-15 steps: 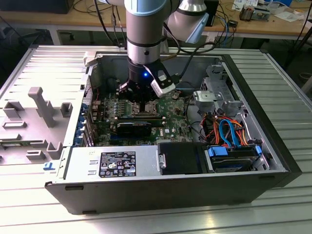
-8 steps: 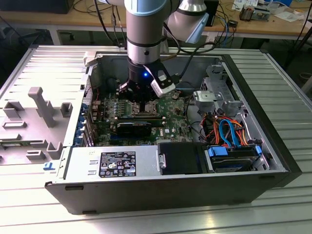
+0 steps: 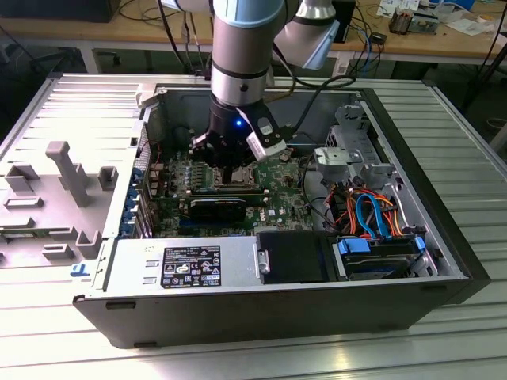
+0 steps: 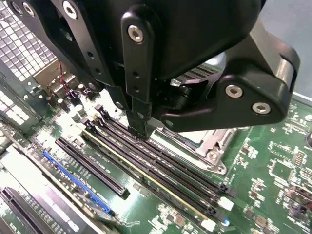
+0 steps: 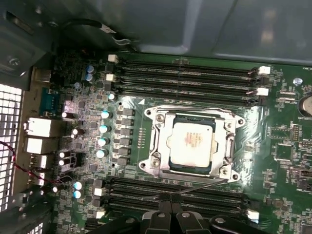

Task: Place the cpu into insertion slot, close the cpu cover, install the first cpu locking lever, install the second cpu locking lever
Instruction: 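Install the second cpu locking lever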

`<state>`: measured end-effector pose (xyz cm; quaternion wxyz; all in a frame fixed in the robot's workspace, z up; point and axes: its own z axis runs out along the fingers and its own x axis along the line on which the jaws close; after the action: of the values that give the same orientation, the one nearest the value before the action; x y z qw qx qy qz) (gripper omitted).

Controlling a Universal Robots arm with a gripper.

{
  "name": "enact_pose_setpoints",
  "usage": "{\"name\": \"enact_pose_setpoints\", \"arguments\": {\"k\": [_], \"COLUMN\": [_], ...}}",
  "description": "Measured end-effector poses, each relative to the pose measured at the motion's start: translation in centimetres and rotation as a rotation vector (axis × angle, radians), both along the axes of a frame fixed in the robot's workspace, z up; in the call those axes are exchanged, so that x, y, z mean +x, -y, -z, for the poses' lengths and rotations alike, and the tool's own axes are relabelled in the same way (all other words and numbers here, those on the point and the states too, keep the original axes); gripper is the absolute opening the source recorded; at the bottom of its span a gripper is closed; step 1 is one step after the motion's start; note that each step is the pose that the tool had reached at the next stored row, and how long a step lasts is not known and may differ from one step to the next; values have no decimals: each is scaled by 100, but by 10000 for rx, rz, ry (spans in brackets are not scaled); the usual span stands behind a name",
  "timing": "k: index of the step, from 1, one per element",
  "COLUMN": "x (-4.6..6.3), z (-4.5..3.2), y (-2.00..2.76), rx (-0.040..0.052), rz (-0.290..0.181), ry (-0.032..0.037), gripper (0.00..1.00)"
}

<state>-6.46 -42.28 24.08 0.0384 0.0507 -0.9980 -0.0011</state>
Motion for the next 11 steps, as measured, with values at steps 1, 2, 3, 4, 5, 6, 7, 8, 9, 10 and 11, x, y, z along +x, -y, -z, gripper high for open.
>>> {"name": "enact_pose_setpoints", "arguments": {"k": [1,2,3,4,5,6,7,8,9,10,11], "x": [-37,-60,-64,-71,-93,-100,-108,-124,-138,-151,-158], "z": [12,29,44,51,74,84,96,122,148,172,191], "y": [1,3,7,8,7,7,8,8,8,8,8], "rx": [5,16,26,33,64,74,79,98,129,179,216], "rz": [-1,-1,-1,-2,-9,-11,-12,-12,-16,-46,-82], "ry": [-1,-2,-1,-1,-1,0,-1,-1,-1,-2,-1], "gripper": [11,11,11,11,11,11,11,11,11,11,11]}}
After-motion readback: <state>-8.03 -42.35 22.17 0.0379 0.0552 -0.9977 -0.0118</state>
